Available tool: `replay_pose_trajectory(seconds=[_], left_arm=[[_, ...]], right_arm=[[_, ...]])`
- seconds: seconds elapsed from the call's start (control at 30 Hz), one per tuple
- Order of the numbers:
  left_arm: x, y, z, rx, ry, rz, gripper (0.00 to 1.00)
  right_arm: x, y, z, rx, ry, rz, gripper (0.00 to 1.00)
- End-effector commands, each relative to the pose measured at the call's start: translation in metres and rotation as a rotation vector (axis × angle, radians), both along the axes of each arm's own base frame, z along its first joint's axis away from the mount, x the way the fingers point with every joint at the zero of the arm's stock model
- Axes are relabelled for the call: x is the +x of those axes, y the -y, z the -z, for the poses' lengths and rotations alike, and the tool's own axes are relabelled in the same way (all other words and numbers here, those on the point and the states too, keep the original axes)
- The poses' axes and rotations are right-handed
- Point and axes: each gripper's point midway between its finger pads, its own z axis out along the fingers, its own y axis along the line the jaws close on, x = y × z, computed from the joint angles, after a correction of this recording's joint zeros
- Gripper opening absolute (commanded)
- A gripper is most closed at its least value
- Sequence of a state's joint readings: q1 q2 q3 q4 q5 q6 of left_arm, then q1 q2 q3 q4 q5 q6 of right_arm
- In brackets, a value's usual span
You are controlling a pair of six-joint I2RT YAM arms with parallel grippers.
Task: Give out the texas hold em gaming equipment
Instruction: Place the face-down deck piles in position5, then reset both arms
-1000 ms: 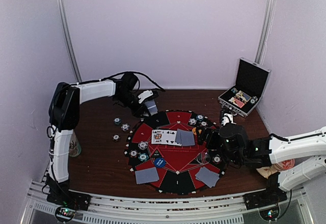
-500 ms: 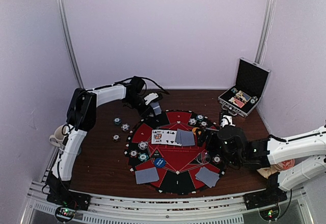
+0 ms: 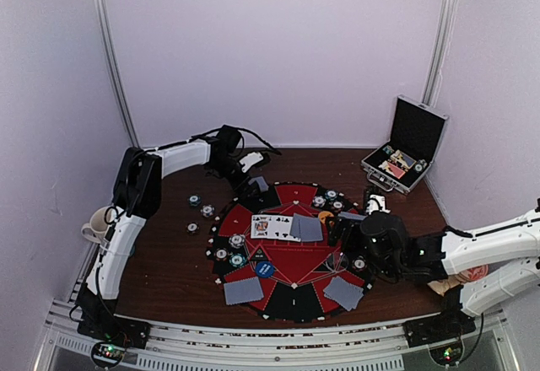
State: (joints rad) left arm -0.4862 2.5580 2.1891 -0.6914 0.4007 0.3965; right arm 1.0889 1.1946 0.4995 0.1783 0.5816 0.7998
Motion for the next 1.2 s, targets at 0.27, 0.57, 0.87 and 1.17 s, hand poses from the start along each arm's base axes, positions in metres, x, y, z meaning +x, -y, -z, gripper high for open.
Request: replay_pose_trajectory(seconds=[0.27,0.57,0.87,1.17], left_arm=[[-0.003,-0.005,-0.063,-0.028,0.058,-0.039,0.98],[-0.046,-0.035,-0.172,-0.159,0.126,-0.037,0.98],[-0.105,-0.169,-0.251,-0.287,0.294,-0.272,0.98],[-0.191,-0.237,-0.227,-0.186,0.487,-0.433,0.98]], right_arm=[[0.003,0.009,-0.019,-0.003,0.030,0.052,1.00],[0.000,0.051,-0.067,-0.049,0.068,0.148,1.00],[-0.012,0.094,-0.119,-0.160,0.126,0.188,1.00],[-0.016,0.115,-0.122,-0.285,0.138,0.220,1.00]])
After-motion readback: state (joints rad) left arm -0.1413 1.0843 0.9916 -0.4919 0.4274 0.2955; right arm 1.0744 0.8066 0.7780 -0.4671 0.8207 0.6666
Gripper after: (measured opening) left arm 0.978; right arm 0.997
